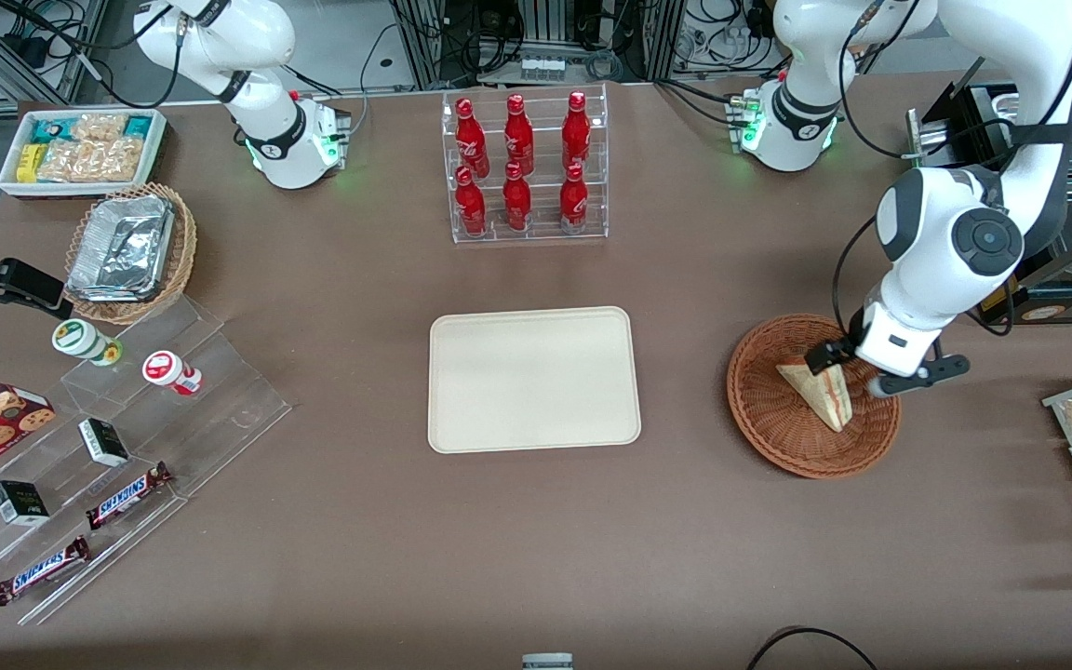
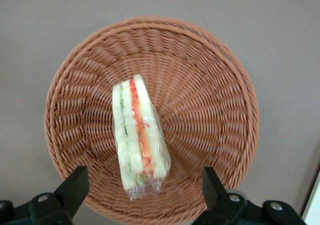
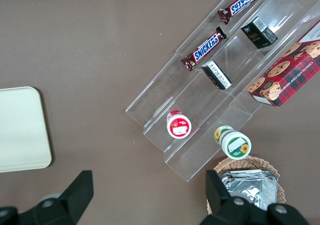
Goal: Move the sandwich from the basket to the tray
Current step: 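Lower the open left gripper and close it on the wrapped sandwich, then lift the sandwich and carry it with the left gripper over the tray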
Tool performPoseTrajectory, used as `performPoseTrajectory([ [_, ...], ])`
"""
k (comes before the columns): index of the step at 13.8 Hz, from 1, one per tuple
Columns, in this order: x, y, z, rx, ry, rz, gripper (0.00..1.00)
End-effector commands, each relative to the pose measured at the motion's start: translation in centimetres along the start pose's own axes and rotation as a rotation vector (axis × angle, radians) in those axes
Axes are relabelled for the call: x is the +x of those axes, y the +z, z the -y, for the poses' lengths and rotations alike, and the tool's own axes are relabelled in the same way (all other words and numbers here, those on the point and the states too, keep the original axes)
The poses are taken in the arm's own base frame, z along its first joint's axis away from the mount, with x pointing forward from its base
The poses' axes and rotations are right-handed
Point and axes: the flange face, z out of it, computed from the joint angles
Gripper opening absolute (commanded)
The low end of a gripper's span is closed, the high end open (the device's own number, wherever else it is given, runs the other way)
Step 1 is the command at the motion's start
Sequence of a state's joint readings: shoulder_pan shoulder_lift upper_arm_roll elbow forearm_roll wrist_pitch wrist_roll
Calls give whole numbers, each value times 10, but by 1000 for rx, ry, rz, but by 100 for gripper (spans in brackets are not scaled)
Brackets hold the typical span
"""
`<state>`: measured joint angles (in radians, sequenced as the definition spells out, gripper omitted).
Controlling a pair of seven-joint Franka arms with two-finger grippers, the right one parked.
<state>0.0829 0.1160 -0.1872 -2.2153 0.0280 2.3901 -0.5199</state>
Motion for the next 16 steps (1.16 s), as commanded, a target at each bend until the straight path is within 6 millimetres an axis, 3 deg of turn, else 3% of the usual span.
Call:
performPoseTrajectory([
  [1,-8,1,5,-21,-210,-22,100],
  [4,-12,16,8,-6,-293,7,100],
  [12,-10,73,7,-8,-303,46,100],
  [13,-10,75,6,-12,-302,43,89],
  [14,-11,76,6,-9,-305,45,23],
  [15,-11,75,6,-8,-304,44,0],
  [16,-11,75,6,-6,-301,46,0],
])
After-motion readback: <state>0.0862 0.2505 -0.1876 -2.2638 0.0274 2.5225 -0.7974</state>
